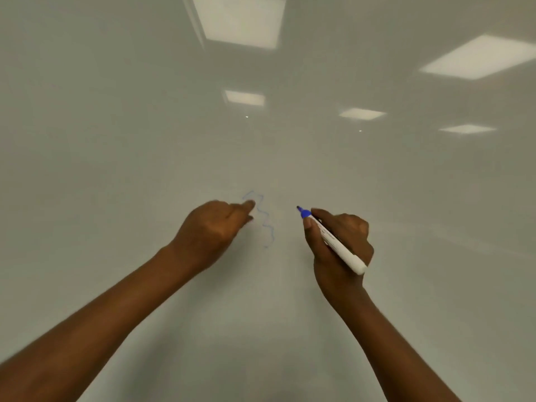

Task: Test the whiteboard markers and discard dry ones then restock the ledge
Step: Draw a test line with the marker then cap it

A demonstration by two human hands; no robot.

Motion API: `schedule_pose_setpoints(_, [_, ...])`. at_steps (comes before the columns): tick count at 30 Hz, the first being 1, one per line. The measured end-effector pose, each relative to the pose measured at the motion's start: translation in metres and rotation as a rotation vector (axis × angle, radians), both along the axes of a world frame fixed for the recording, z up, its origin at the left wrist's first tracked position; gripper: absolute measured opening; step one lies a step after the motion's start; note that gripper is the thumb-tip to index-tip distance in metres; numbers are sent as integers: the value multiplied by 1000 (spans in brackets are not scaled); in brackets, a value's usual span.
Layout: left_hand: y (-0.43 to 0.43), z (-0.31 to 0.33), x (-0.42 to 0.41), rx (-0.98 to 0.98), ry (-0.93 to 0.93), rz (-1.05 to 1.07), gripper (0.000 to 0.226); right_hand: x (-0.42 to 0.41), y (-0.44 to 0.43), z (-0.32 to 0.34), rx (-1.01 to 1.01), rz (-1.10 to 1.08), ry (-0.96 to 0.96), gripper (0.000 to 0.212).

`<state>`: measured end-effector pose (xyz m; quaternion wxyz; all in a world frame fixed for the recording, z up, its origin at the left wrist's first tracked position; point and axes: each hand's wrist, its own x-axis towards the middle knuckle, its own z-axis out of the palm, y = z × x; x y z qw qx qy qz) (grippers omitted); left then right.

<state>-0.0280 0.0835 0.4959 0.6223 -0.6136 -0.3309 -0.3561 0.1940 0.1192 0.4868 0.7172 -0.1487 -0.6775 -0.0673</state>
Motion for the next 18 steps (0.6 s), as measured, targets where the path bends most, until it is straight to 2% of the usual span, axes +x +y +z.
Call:
schedule_pose_setpoints(3, [20, 5, -17, 29, -8, 161, 52, -8, 23, 4, 1, -111, 39, 12])
schedule_pose_setpoints(5, [31, 8, -23, 67, -96, 271, 70, -15, 33, 7, 4, -157, 34, 13])
schedule_pose_setpoints(7, [39, 6, -23, 78, -189, 308, 76, -22, 39, 12, 14, -151, 32, 11])
schedule_pose_setpoints(10, [43, 2, -17, 39, -268, 251, 74, -28, 45, 15, 35, -107, 13, 8])
schedule_pose_setpoints(14, [43, -3, -8, 8, -299, 172, 64, -26, 61, 3, 110, -184, -77, 10])
schedule_pose_setpoints(18, [42, -9, -5, 4, -292, 103, 48, -11, 64, -15, 98, -184, -33, 7])
